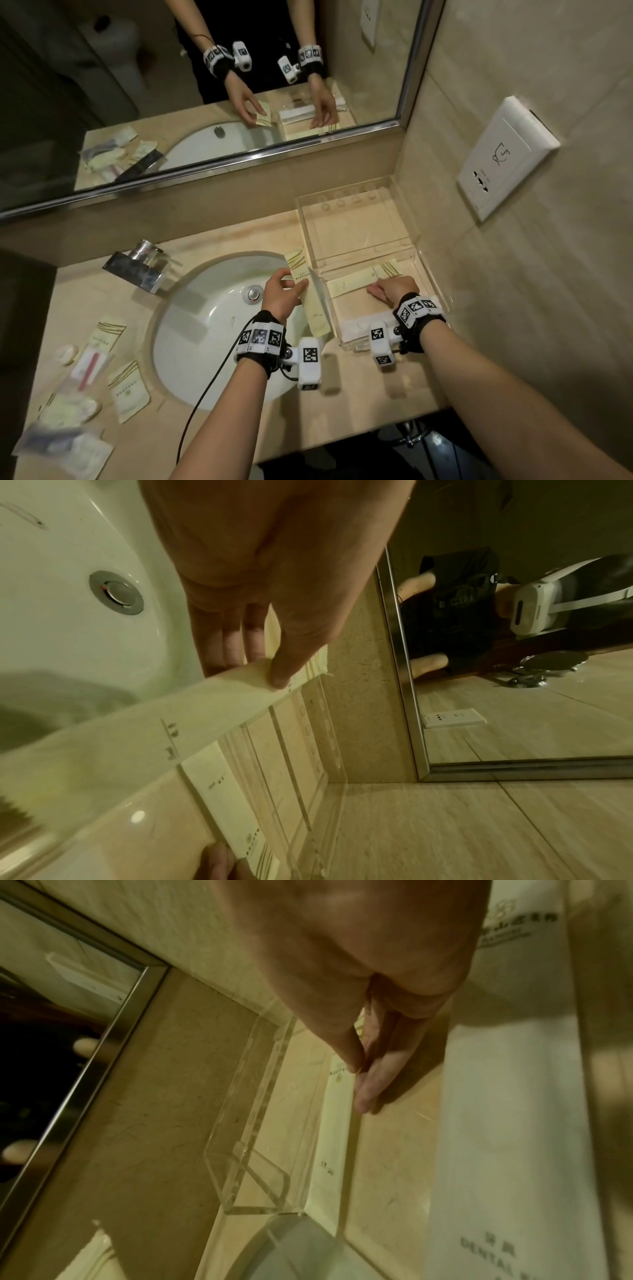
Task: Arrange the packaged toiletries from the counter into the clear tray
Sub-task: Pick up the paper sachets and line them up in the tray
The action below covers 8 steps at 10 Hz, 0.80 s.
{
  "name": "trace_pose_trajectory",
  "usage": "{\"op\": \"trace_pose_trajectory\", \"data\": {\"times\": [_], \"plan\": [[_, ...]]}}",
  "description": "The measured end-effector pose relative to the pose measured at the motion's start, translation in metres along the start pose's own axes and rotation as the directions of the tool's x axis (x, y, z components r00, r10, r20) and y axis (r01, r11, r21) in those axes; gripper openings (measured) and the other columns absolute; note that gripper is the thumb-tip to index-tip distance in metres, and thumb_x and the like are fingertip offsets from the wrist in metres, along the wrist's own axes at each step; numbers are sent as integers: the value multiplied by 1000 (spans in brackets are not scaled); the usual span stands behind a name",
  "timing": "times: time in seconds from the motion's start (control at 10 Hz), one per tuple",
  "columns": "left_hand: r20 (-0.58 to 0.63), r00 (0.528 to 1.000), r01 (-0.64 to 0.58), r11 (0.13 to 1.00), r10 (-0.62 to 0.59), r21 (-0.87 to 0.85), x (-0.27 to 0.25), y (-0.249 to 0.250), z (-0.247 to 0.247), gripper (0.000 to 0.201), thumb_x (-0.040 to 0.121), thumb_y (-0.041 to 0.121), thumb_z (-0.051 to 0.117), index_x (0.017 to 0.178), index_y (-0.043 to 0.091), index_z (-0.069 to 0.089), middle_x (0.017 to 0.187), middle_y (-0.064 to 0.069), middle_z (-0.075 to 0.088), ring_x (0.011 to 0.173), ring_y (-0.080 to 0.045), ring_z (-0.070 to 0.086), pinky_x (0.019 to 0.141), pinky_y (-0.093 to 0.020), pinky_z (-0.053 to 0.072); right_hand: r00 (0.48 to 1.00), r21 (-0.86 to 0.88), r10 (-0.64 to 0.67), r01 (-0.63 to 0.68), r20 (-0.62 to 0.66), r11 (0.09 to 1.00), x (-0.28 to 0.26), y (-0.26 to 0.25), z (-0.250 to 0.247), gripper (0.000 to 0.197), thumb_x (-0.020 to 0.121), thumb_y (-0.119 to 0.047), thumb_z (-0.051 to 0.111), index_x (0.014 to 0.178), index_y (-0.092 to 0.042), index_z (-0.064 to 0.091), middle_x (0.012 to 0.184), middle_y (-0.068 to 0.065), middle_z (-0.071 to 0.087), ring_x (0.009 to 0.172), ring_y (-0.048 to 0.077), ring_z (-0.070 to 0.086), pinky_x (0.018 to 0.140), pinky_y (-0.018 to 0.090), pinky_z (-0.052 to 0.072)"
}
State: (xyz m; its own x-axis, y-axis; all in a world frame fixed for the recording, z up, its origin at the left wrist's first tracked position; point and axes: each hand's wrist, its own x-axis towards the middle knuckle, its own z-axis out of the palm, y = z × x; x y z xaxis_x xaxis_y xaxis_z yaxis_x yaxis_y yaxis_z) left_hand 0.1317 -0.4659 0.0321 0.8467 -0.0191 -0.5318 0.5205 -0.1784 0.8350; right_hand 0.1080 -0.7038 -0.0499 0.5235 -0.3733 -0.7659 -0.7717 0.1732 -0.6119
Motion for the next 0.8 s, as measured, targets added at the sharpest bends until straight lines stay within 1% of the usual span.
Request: {"op": "trace_pose_trajectory", "data": {"times": [0.1,0.2,0.3,0.4,0.5,0.6,0.7,0.8], "plan": [[-2,1000,7,1000,-7,-5,-1,-2,0,29,87,4,64,114,3,55,93,-18,58,84,-28,63,73,-39,58,1000,-306,30,-30,-3,952,11,4,6,45,70,-48,75,104,-18,71,117,-2,68,109,20,66,95,23,51],[-2,1000,17,999,-17,-29,-1,-3,-1,30,88,2,62,117,0,54,97,-22,60,84,-29,65,68,-34,60,1000,-235,24,-27,-14,972,12,7,7,51,79,-37,75,120,-8,67,108,0,71,101,18,69,88,21,55],[9,1000,18,997,-17,-80,-2,1,-1,27,90,1,59,117,0,54,87,-18,65,75,-22,66,59,-26,60,999,-158,-19,11,-50,987,-4,2,8,38,94,-44,56,118,-17,67,112,-7,69,108,15,65,93,21,49],[22,999,27,987,-23,-159,0,5,-1,28,91,3,60,118,0,55,82,-16,65,72,-23,65,64,-31,62,999,-94,-35,34,-1,995,-23,-8,11,22,91,-21,66,95,1,69,79,5,73,64,17,68,56,23,54],[56,998,29,975,-17,-221,3,8,3,28,92,6,58,118,-5,57,83,-14,68,72,-26,64,71,-35,62,965,-9,-150,155,216,988,-47,-19,12,30,87,-34,71,97,-5,70,82,5,74,66,15,65,55,23,52],[81,996,53,946,-28,-319,3,12,11,23,92,3,58,113,-5,57,91,-18,68,74,-26,67,73,-33,62,891,-34,-202,235,406,971,-68,-31,6,32,84,-31,75,109,-11,70,95,6,76,86,21,71,66,29,58],[126,990,110,900,-61,-422,0,15,17,12,91,-1,58,102,-3,54,98,-25,64,86,-34,67,77,-36,60,862,51,-200,199,466,979,-67,-28,-2,39,81,-21,79,115,-8,65,92,16,76,79,28,71,80,44,57],[119,991,111,892,-64,-438,1,11,19,17,91,1,60,106,-4,54,101,-24,63,87,-33,67,76,-36,61,900,126,-211,175,381,976,-65,-25,-10,32,82,-23,78,108,-8,66,86,13,76,71,21,70,86,46,56]]}}
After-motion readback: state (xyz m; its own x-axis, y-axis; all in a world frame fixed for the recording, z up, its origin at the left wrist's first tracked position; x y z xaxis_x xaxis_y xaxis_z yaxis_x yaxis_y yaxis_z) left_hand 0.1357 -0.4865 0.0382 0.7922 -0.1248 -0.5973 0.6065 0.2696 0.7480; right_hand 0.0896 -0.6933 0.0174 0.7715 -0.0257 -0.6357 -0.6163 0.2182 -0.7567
